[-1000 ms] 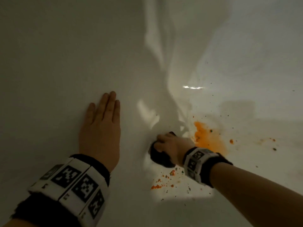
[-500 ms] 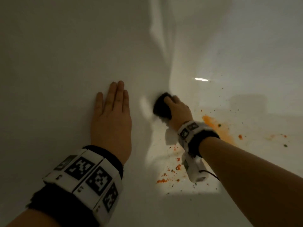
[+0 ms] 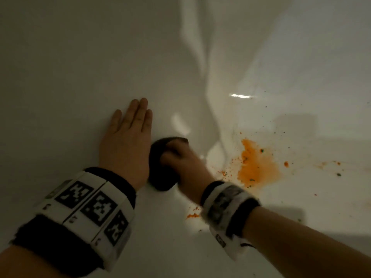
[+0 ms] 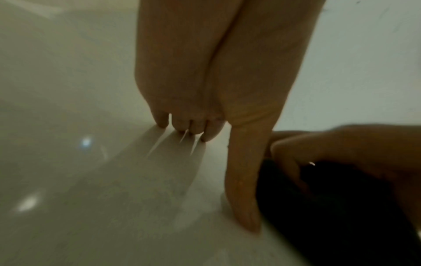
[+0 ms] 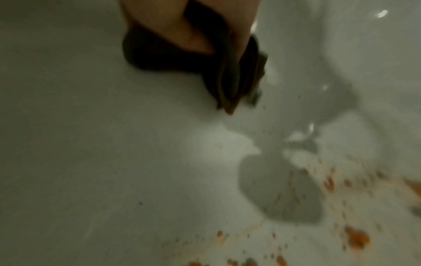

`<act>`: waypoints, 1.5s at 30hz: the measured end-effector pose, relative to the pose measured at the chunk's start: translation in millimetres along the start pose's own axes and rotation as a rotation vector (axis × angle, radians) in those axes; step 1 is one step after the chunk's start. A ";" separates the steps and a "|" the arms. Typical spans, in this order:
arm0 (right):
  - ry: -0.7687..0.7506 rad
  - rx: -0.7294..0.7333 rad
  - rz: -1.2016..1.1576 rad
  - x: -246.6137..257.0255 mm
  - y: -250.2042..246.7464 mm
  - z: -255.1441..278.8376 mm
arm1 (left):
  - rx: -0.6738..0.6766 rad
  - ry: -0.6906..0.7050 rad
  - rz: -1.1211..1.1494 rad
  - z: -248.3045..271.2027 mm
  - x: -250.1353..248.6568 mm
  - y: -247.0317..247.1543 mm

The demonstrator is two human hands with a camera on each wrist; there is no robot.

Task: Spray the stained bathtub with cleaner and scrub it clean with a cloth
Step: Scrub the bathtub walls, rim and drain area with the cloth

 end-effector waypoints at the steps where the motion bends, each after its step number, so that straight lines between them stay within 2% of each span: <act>1: -0.053 0.005 0.135 4.3 16.1 1.1 | 0.008 0.017 -0.015 0.3 1.1 -0.6; 3: -0.207 0.055 0.269 6.9 37.7 6.2 | 0.027 0.027 -0.038 1.5 3.4 -0.7; 5: -0.279 0.072 0.298 -3.4 39.6 13.3 | 0.047 0.024 -0.043 2.3 2.2 1.2; 8: -0.360 0.281 0.499 -25.4 46.9 30.1 | 0.095 0.046 -0.055 7.3 -11.6 14.1; 10: -0.260 0.595 0.695 -54.1 54.5 35.3 | 0.122 0.064 -0.080 12.6 -23.2 25.9; 11: -0.200 0.707 0.805 -69.2 55.6 38.1 | 0.118 0.067 -0.087 13.6 -27.8 29.6; 13: -0.169 0.767 0.911 -77.0 50.6 34.9 | 0.094 0.062 -0.085 12.8 -30.6 31.3; 15: -0.157 0.738 0.862 -68.6 45.9 33.6 | 0.094 0.058 -0.082 12.7 -29.3 31.4; 17: -0.267 0.500 0.755 -47.3 32.1 31.8 | 0.094 0.061 -0.086 12.3 -28.0 31.2; 19: -0.466 0.271 0.593 -24.6 24.5 48.9 | 0.092 0.065 -0.092 13.3 -27.3 31.1; 21: -0.684 0.251 0.489 -9.2 40.6 79.6 | 0.089 0.066 -0.091 14.2 -28.6 30.0; 22: -0.779 0.313 0.480 -4.8 53.3 94.3 | 0.090 0.064 -0.088 14.5 -29.6 29.4; 23: -0.806 0.430 0.516 -9.8 70.7 107.4 | 0.093 0.062 -0.086 14.5 -30.6 29.5; 24: -0.787 0.531 0.577 -17.9 83.5 113.9 | 0.095 0.060 -0.084 14.2 -31.1 29.7; 29: -0.448 0.927 0.933 -68.4 91.6 110.3 | 0.092 0.060 -0.105 13.9 -30.3 30.5; 32: -0.379 0.970 1.043 -71.7 86.3 104.0 | 0.085 0.046 -0.115 15.1 -28.5 29.8; 34: -0.291 0.941 0.914 -62.3 82.7 103.7 | 0.095 0.057 -0.112 19.4 -28.9 30.6; 37: -0.353 0.684 0.587 -20.4 61.3 109.6 | 0.116 0.090 -0.121 33.7 -25.9 38.5; 38: -0.400 0.656 0.433 -2.2 53.8 117.0 | 0.130 0.102 -0.126 39.9 -26.2 41.9; 40: -0.489 0.747 0.227 26.8 62.1 138.7 | 0.166 0.128 -0.144 52.6 -29.8 51.2; 41: -0.504 0.867 0.229 34.1 75.1 150.7 | 0.184 0.144 -0.143 58.9 -32.5 56.0; 42: -0.510 1.016 0.308 38.1 86.9 160.7 | 0.208 0.149 -0.154 64.9 -34.4 61.3; 43: -0.525 1.081 0.396 35.0 96.2 165.8 | 0.225 0.146 -0.171 69.7 -35.7 64.7; 45: -0.541 1.080 0.470 25.5 104.4 164.2 | 0.204 0.177 -0.182 70.5 -39.2 70.2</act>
Point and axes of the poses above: each hand's wrist, its own z-axis away from the middle knuckle, its own y-axis out of the palm, x = y × z, the point moved 7 cm from there along -z, towards the middle knuckle, and after that the axes turned 5 degrees about y, right-handed, at the moved point
